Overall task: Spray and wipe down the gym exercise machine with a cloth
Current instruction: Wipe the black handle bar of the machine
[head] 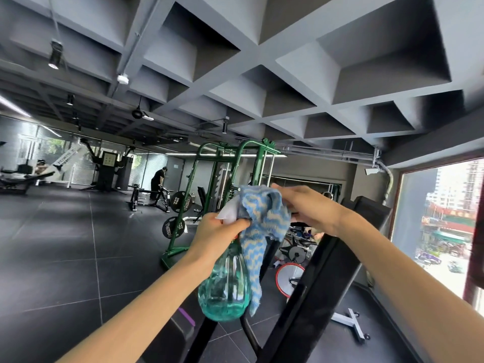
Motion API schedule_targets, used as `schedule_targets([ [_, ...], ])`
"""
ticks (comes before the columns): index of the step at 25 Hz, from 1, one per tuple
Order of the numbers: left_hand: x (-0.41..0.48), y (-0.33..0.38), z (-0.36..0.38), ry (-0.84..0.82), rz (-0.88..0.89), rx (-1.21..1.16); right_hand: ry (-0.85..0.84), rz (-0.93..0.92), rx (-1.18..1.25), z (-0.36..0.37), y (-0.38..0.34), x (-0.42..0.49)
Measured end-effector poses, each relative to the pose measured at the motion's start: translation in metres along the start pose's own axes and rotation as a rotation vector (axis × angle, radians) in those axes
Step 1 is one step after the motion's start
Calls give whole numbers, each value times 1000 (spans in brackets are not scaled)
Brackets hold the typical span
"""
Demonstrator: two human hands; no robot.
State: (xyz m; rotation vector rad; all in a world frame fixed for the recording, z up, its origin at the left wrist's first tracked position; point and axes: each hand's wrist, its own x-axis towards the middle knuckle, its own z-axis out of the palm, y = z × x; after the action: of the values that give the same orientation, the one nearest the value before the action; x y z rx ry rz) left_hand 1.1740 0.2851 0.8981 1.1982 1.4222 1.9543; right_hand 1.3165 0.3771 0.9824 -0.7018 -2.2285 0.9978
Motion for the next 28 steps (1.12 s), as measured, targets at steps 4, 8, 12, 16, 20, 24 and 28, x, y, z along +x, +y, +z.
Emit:
schedule_targets([
  [4,6,12,-9,-19,27,22,-197,-28,-139,-3,20,-2],
  [8,10,15,-12,-67,46,59,-312,-61,-200,3,19,0],
  [12,13,8,-15,-48,52,108,-252,-73,-451,-4,8,-1],
  [16,14,6,-19,-31,31,85,31,-106,-496,-27,-8,8],
  [20,14,5,-21,-37,30,79,286,-57,-698,-50,-19,19],
  [24,12,8,-18,-60,47,62,103,-65,-658,-41,-18,17],
  [28,17,14,-9,-58,107,28,-156,-168,-422,-18,-17,3],
])
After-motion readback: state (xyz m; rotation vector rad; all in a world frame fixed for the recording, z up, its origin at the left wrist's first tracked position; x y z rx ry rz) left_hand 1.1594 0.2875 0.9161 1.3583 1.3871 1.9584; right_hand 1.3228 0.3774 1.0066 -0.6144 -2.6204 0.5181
